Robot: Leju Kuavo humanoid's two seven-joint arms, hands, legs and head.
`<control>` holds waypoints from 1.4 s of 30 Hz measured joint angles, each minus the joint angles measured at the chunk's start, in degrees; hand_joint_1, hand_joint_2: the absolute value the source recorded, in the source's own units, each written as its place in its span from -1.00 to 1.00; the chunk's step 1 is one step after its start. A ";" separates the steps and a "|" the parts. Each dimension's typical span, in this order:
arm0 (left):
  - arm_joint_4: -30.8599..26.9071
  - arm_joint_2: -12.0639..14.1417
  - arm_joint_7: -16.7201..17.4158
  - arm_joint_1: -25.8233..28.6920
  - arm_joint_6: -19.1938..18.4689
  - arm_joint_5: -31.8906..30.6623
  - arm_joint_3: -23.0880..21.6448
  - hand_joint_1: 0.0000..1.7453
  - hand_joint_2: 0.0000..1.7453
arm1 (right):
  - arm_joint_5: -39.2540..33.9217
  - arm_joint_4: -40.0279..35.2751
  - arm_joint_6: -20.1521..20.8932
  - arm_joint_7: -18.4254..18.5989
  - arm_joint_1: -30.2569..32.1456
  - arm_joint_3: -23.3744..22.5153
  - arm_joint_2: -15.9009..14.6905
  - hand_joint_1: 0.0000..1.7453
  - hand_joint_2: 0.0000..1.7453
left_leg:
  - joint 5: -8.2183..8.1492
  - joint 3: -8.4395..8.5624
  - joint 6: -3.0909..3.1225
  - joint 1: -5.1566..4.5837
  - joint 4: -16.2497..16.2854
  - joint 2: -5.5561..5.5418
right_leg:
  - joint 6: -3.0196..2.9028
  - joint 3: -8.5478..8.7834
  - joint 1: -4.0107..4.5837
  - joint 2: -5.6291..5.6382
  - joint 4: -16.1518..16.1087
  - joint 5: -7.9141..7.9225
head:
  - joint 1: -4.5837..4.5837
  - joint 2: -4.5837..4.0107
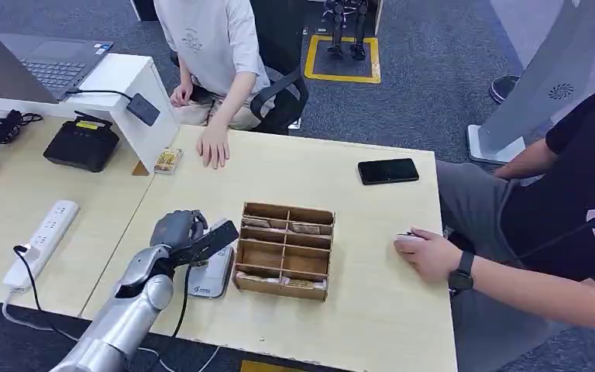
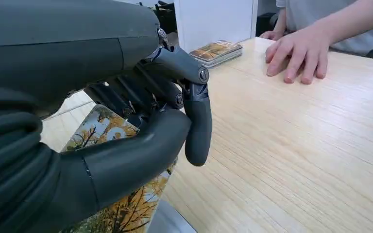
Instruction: Pass the card to the sensor for recognition and then transmit it.
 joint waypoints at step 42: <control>-2.97 -1.44 -17.95 1.59 0.35 42.79 5.44 1.00 1.00 | 0.00 0.00 -0.28 -2.34 0.66 -0.37 0.00 -1.00 1.00 | 0.00 0.00 0.00 0.01 0.00 0.00 | 0.00 -0.01 0.00 0.00 0.00 0.00 | -0.02 0.00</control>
